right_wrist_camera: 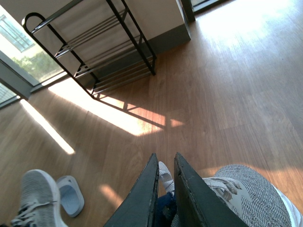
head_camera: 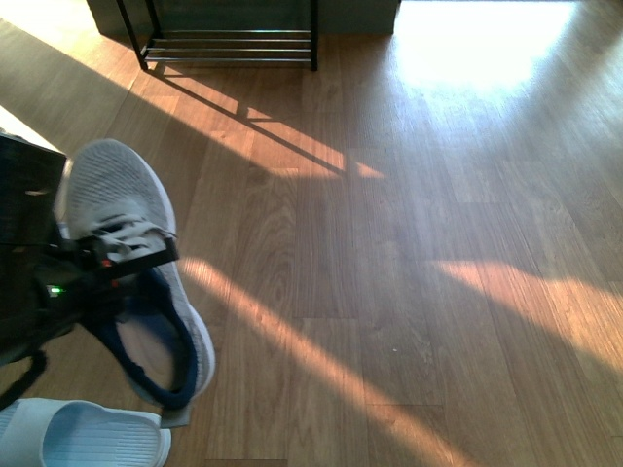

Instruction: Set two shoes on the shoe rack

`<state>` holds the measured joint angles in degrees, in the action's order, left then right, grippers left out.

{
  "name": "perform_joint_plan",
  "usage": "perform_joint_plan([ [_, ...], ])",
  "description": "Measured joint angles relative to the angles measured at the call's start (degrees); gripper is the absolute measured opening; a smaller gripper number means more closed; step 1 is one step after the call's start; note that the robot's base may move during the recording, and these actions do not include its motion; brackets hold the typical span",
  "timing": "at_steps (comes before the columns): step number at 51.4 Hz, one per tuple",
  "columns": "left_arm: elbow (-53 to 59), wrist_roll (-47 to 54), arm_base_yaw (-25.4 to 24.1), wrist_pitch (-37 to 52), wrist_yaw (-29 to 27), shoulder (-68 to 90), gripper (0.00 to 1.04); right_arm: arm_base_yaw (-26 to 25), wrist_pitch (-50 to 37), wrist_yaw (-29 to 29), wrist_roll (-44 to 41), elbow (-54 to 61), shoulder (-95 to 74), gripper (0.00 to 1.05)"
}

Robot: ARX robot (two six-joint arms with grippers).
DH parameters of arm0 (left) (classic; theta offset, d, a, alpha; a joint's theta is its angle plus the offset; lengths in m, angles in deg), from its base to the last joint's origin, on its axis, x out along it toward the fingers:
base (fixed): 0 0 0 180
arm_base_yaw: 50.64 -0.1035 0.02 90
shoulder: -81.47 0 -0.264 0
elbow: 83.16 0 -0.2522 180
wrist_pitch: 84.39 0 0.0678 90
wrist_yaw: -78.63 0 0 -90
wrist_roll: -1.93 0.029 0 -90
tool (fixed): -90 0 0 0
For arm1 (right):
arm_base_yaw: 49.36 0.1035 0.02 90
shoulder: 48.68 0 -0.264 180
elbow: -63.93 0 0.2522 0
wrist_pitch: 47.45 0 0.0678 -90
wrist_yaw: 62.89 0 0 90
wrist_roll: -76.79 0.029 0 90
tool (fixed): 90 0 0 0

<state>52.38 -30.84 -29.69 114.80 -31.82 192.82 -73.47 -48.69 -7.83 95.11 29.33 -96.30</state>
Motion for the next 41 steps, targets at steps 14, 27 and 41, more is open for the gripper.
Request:
perform_joint_plan([
  [14,11.0,1.7,3.5,-16.1,-10.6,-35.7,0.02,0.0,0.0,0.0,0.0,0.0,0.0,0.1],
  [27,11.8,3.0,4.8,-18.7,-11.7,-42.3,0.02,0.0,0.0,0.0,0.0,0.0,0.0,0.1],
  [41,11.8,3.0,4.8,-18.7,-12.0,-42.3,0.02,0.0,0.0,0.0,0.0,0.0,0.0,0.1],
])
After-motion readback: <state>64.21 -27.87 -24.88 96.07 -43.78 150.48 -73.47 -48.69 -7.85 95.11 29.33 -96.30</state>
